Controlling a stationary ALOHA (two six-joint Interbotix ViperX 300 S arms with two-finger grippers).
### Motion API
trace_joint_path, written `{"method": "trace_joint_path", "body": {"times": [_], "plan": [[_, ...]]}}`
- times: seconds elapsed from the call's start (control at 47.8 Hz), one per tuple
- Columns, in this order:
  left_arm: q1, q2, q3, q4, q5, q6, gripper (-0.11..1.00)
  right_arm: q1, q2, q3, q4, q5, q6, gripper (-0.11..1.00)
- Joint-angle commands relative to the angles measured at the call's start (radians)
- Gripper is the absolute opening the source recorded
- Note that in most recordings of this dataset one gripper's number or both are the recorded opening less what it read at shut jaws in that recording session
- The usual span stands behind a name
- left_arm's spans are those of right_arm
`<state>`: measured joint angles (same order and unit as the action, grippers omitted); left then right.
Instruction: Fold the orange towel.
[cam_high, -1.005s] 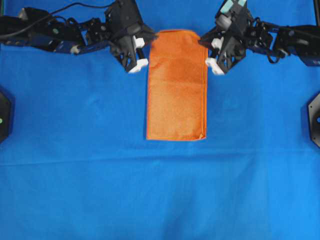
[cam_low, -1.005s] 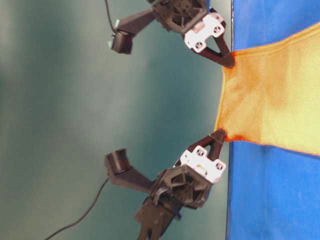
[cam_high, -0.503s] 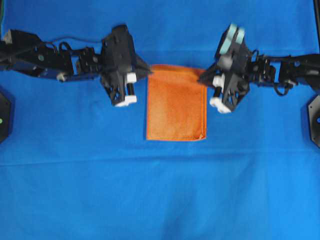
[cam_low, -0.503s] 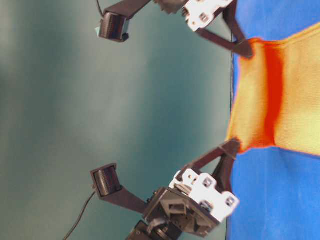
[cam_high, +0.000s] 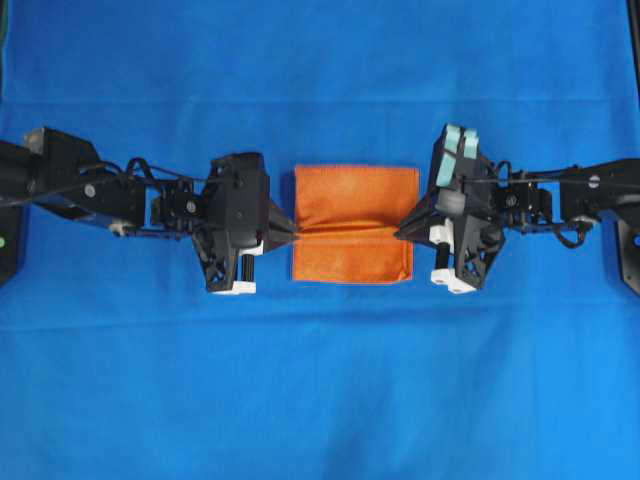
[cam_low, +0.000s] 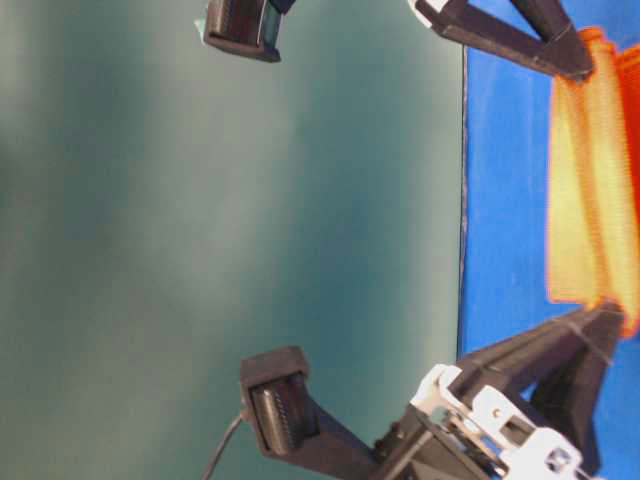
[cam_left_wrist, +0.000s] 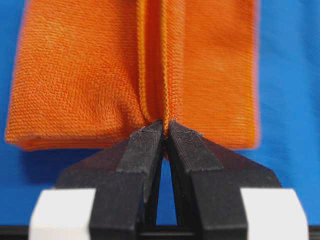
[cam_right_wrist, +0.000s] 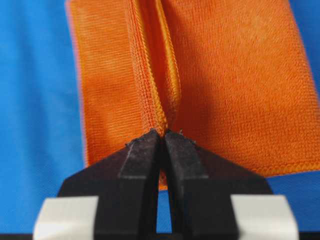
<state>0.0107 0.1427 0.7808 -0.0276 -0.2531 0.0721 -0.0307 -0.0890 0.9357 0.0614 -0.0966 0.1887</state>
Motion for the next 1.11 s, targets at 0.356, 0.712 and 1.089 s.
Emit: {"method": "trace_joint_path", "body": {"times": [0.356,0.712,1.089], "plan": [[-0.005,0.048,-0.009,0.000,-0.077,-0.026,0.02,0.009,0.075,-0.003,0.044,-0.057,0.000,0.03],[-0.025,0.023,-0.002,0.000,-0.058,-0.026,0.72,0.054,0.061,-0.018,0.046,-0.040,0.000,0.59],[-0.107,-0.225,0.021,0.000,0.132,-0.012,0.60,0.127,-0.103,-0.038,0.048,0.086,0.002,0.50]]}}
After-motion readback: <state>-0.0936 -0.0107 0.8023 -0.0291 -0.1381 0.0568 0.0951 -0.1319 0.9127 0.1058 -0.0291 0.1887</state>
